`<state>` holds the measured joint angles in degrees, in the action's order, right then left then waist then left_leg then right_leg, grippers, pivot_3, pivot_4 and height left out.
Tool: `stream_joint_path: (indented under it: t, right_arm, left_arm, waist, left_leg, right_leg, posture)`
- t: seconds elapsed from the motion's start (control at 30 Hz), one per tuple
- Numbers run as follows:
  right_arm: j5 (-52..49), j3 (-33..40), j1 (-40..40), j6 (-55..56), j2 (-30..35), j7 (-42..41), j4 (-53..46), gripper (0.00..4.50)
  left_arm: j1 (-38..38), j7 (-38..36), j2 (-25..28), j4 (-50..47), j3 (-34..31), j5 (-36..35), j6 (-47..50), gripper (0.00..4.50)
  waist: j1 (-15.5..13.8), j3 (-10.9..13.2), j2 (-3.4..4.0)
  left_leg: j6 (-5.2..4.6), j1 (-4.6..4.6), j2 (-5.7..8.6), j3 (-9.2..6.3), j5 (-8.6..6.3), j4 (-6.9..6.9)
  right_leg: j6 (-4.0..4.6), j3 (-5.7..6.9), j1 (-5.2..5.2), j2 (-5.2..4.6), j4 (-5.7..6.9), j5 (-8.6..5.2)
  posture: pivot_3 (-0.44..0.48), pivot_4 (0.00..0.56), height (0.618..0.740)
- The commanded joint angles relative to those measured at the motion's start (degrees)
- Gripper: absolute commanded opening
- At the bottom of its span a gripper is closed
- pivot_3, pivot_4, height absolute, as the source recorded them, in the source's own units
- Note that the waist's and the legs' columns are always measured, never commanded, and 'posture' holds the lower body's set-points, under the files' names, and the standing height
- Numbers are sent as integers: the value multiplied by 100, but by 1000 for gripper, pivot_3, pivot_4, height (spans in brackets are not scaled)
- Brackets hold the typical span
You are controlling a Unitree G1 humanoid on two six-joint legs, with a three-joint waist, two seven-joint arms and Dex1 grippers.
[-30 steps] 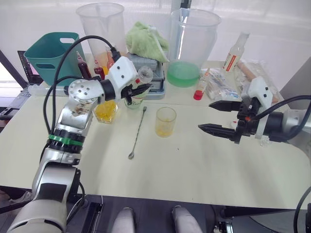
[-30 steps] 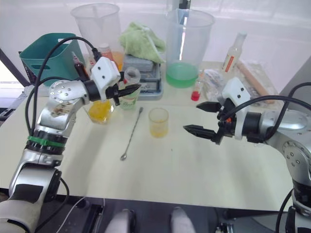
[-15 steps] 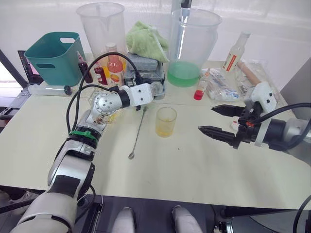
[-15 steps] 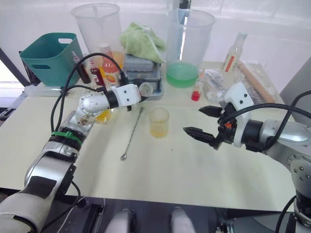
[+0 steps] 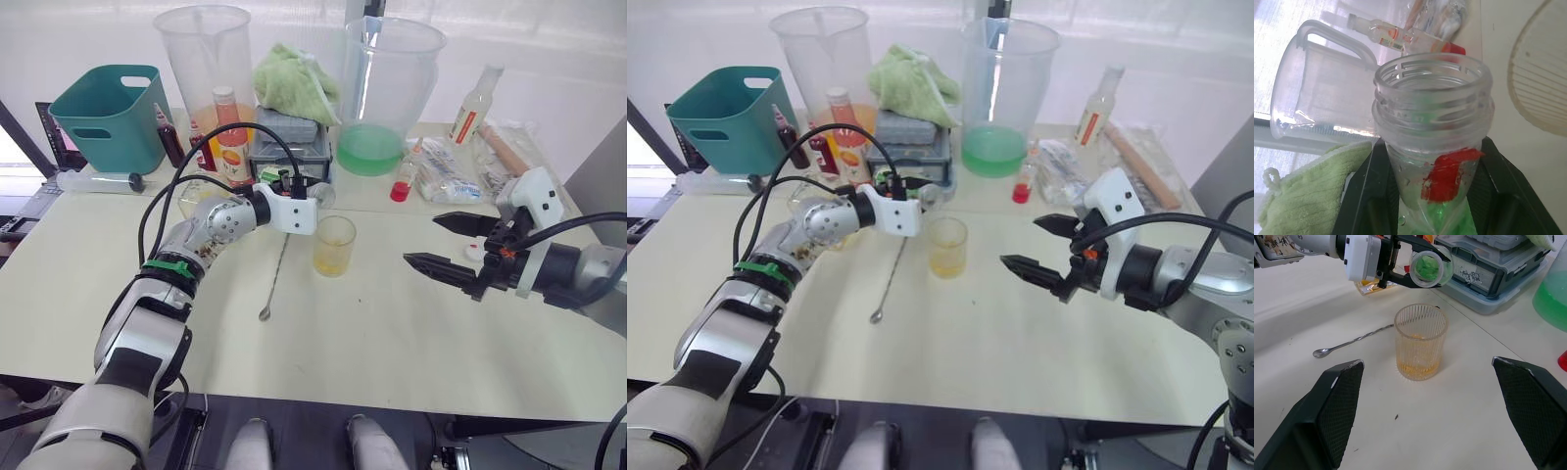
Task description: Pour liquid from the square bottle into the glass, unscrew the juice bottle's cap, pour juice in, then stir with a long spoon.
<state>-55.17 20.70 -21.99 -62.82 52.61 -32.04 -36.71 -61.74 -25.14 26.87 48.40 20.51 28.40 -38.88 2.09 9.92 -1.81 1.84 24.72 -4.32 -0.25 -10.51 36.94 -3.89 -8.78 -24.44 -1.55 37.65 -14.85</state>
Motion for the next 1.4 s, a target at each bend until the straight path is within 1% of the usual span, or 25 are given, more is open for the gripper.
stream_joint_path:
  t: [0.03, 0.2, 0.57, 0.9, 1.4]
  right_arm:
    - [-37, 151, -57, 180, 104, 35, -120, 4451]
    - [-54, 142, -53, 205, 113, 64, -126, 4451]
    - [-146, 154, -45, 182, 148, 98, -185, 4451]
    - [-116, 125, -14, 209, 127, 113, -210, 4451]
    - [-31, 51, -52, 298, 110, 111, -144, 4451]
  left_arm:
    - [-291, 329, 100, -125, 23, 207, -176, 1384]
    - [-313, 426, 144, -153, 111, 389, -244, 1384]
    - [-325, 510, 131, -397, 213, 746, 20, 1384]
    - [-258, 795, 217, -831, 435, 1318, 143, 1384]
    - [-257, 952, 301, -971, 602, 1668, 230, 1384]
  waist:
    - [-2, 0, 0]
    - [-2, 0, 0]
    - [-2, 0, 0]
    - [-1, 0, 0]
    - [-1, 0, 0]
  left_leg:
    - [0, 0, 1, 0, 0, 1]
    - [0, 0, 1, 0, 0, 1]
    - [0, 0, 1, 0, 0, 1]
    - [0, -2, 2, 0, 0, 4]
    - [0, -3, 2, -1, 0, 6]
  right_leg:
    - [0, 0, 0, 0, 0, 0]
    - [-1, 0, 1, -1, 1, 0]
    - [1, 0, 1, -1, 3, 1]
    - [3, 0, 2, -1, 10, 2]
    - [9, 0, 2, -1, 15, 6]
  posture:
    - [0, 150, 707]
    - [0, 150, 707]
    - [0, 150, 707]
    - [0, 150, 707]
    - [0, 150, 707]
